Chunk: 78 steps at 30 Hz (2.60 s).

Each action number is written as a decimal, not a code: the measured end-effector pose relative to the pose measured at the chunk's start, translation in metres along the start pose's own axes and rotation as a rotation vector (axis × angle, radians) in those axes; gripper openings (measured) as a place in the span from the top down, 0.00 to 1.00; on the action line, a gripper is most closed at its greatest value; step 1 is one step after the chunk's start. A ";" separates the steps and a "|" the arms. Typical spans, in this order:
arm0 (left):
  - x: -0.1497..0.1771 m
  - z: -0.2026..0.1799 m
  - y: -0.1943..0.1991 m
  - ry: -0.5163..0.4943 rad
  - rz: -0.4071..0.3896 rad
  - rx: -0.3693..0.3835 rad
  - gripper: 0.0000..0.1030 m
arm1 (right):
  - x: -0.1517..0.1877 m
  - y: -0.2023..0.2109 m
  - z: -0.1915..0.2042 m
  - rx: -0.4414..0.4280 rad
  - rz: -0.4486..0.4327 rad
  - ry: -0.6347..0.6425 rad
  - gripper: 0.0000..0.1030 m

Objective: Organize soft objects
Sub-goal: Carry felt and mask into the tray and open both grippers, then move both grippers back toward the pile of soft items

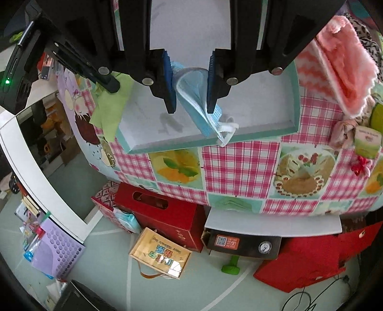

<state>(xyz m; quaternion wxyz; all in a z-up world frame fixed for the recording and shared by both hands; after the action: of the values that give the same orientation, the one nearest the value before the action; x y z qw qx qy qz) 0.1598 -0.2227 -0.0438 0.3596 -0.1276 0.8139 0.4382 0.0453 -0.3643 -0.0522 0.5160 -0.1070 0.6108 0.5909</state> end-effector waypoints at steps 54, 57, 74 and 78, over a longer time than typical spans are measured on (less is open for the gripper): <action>-0.042 0.148 0.150 0.073 -0.264 -0.569 0.00 | -0.018 0.036 0.019 0.125 -0.059 0.096 0.00; -0.038 0.178 0.167 0.133 -0.271 -0.630 0.00 | -0.017 0.036 0.030 0.089 -0.067 0.108 0.00; -0.008 0.251 0.195 0.288 -0.165 -0.692 0.00 | 0.017 0.030 0.163 -0.226 -0.051 0.277 0.00; -0.006 0.247 0.185 0.286 -0.126 -0.645 0.00 | 0.032 0.027 0.193 -0.283 -0.032 0.326 0.00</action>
<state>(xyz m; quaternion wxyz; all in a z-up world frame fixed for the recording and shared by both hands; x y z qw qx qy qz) 0.1842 0.0830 -0.0131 0.2097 -0.3446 0.6662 0.6272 0.1083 -0.1805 -0.0152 0.3995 -0.2820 0.5953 0.6376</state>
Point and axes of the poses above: each gripper's, at about its wrist camera, not at the fingertips, and y roughly against the way its jaws point, z to its left, x to its underside, the point moved 5 cm from there along -y, roughly the way its jaws point, and after that the axes turned 13 degrees about -z, right-handed, at the moved point
